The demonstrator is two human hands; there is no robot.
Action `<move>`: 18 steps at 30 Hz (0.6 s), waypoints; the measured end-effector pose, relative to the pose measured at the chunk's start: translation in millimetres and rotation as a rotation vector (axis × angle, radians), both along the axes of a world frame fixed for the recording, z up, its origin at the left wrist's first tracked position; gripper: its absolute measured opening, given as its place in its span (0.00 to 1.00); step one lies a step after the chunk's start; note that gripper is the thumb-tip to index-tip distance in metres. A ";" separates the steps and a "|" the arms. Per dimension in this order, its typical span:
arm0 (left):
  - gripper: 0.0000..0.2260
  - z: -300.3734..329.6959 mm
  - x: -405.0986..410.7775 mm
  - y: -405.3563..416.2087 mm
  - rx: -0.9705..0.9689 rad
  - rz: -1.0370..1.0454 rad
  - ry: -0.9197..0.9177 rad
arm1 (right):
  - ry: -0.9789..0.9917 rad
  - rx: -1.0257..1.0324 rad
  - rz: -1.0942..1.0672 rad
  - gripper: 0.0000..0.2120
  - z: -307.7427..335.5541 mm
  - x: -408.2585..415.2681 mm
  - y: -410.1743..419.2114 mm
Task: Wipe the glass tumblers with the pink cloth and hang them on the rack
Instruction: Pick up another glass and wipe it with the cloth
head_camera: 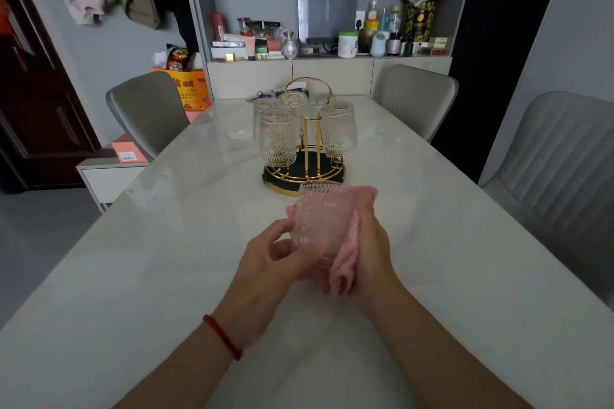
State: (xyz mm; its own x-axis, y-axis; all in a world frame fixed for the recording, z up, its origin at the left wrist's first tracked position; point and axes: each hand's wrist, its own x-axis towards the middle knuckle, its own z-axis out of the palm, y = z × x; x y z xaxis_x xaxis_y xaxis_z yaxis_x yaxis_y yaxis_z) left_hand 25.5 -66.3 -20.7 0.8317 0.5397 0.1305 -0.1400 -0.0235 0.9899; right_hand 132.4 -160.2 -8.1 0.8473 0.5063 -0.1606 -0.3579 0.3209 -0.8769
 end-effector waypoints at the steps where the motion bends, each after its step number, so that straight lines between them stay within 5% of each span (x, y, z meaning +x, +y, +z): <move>1: 0.14 0.4 -0.1 -3.4 -0.015 -0.039 0.011 | 0.016 -0.010 -0.002 0.31 -2.1 1.6 -0.2; 4: 0.15 -2.0 4.5 -15.7 0.044 -0.040 0.050 | 0.066 0.014 -0.041 0.29 4.7 0.7 1.6; 7: 0.32 -4.5 7.5 -25.7 -0.016 0.125 0.064 | 0.141 0.026 -0.081 0.33 3.7 0.4 8.2; 11: 0.20 -0.6 5.7 -19.6 -0.034 0.107 -0.019 | 0.167 0.047 -0.052 0.35 4.6 3.8 3.5; 14: 0.21 -0.4 5.9 -14.4 -0.193 -0.021 -0.033 | 0.171 -0.007 -0.001 0.30 13.2 12.3 -7.0; 18: 0.21 -3.3 10.6 -26.2 -0.124 -0.007 0.041 | 0.245 -0.029 -0.099 0.30 13.9 13.4 -3.2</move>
State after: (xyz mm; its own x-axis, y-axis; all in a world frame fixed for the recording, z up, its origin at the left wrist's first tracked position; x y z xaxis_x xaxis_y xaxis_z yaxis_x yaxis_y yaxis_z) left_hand 36.0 -92.5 -24.0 0.8388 0.5436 0.0288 -0.0989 0.1002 0.9900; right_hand 145.8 -163.4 5.7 0.8264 0.4149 -0.3807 -0.5290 0.3405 -0.7773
